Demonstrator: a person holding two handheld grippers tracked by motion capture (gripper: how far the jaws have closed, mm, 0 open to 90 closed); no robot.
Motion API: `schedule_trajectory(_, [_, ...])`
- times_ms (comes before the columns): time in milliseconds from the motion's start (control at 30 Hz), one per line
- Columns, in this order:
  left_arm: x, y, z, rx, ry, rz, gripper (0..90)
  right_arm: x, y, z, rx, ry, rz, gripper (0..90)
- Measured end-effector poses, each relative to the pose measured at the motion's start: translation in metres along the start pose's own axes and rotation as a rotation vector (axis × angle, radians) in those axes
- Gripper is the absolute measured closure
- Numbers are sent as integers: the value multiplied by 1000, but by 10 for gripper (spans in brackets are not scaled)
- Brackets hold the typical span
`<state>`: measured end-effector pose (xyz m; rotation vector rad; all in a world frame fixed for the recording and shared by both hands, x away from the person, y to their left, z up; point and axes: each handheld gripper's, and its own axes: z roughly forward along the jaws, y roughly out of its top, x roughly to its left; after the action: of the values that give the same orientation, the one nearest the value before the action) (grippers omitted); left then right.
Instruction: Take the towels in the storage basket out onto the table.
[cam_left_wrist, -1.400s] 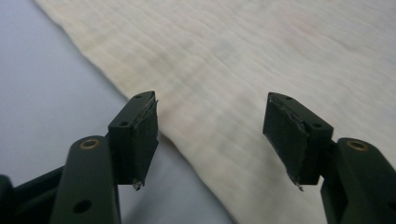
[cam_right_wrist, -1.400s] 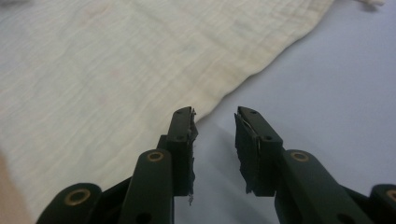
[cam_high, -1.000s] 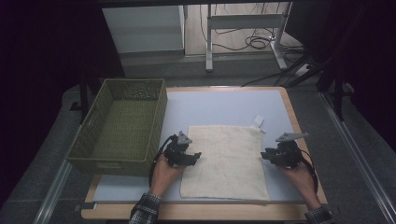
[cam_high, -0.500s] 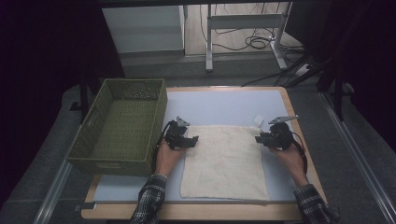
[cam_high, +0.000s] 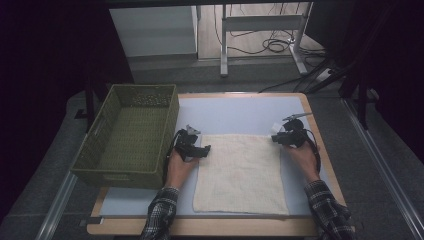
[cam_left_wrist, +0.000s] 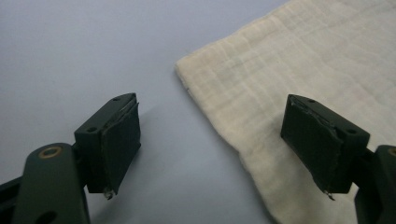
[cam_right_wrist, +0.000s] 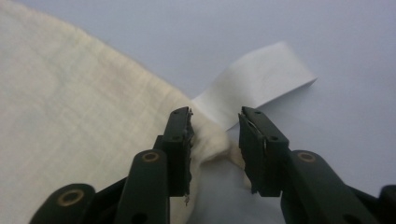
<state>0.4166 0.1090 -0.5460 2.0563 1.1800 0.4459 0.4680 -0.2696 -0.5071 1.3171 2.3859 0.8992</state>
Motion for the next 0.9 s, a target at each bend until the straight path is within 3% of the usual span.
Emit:
schedule_trajectory(33, [0, 0, 0, 0, 0, 0, 200, 0, 0, 0, 0, 0, 0, 721])
schedule_trajectory(100, [0, 0, 0, 0, 0, -1, 200, 2, -2, 2, 9, 3, -19, 849])
schedule_trajectory(233, [0, 0, 0, 0, -1, -2, 200, 4, 5, -3, -13, -21, -54, 849])
schedule_trajectory(300, [0, 0, 0, 2, -2, -1, 200, 3, 11, -10, -59, -28, -58, 756])
schedule_trajectory(367, [0, 0, 0, 2, -2, -2, 200, 1, 15, -12, -45, -43, -52, 697])
schedule_trajectory(433, [0, 0, 0, 3, -2, -1, 199, -3, 16, -12, -32, -71, -61, 682])
schedule_trajectory(567, [1, 4, 1, 9, 0, -18, 204, -10, 13, -11, -39, -50, -25, 679])
schedule_trajectory(700, [4, 11, 2, -8, 4, -43, 266, -9, 15, -9, -40, -38, -31, 683])
schedule_trajectory(800, [7, 19, 4, -20, 36, -49, 399, -8, 17, -4, -32, -34, -38, 683])
schedule_trajectory(900, [13, 26, 11, -3, 70, -66, 465, -7, 15, 4, -10, -40, -56, 679])
